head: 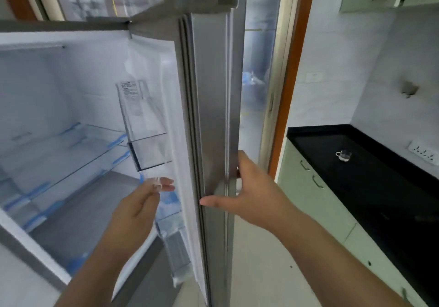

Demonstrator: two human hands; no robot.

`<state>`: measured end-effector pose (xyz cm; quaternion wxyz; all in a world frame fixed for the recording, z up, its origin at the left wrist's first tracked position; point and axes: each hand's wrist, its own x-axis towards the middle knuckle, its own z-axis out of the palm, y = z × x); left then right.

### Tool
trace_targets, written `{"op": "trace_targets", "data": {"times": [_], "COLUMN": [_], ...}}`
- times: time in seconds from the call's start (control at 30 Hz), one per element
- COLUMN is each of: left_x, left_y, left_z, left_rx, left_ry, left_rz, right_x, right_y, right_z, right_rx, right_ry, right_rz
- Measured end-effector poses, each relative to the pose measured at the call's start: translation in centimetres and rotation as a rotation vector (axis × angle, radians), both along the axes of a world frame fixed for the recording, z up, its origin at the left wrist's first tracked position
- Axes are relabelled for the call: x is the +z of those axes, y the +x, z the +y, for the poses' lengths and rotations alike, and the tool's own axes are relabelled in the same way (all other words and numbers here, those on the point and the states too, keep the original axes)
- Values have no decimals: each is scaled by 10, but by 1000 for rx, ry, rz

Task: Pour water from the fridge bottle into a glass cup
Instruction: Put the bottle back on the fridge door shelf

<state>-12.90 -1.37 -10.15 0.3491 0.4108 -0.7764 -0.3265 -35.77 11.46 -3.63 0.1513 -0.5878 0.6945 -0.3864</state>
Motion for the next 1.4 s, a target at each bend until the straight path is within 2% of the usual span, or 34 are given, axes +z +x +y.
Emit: {"op": "trace_targets", "data": {"times": [0.17,0.33,0.43,0.5,0.63,0.77,0.93,1.13,1.3,1.4], "left_x": [2,-4,5,10,13,17,6,5,2,-1], "left_y": [45,100,130,145,166,180,190,219,230,229], "left_z": [25,33,38,38,34,30,8,-35,-49,-48], "left_rx": [-3,194,281,334,451,529,536,705,692,694], "left_ry": [-25,64,-7,-25,-70,-112,-86,-120,-127,-138], "left_rz": [45,157,115,133,116,99,35,8,-16,30], "right_x": [-8,-26,-35,-36,-32,-24,-29,-44,-55,-58], "right_y": [59,123,160,177,196,204,219,246,258,259], "right_z": [-24,-57,-76,-87,-104,-119,-136,-166,-181,-182], "right_rx": [92,174,233,286,396,455,502,573,545,522], "right_ry": [-53,-107,-139,-147,-152,-295,-188,-122,-110,-115], "right_rz": [1,-61,-123,-78,131,134,427,463,443,430]}}
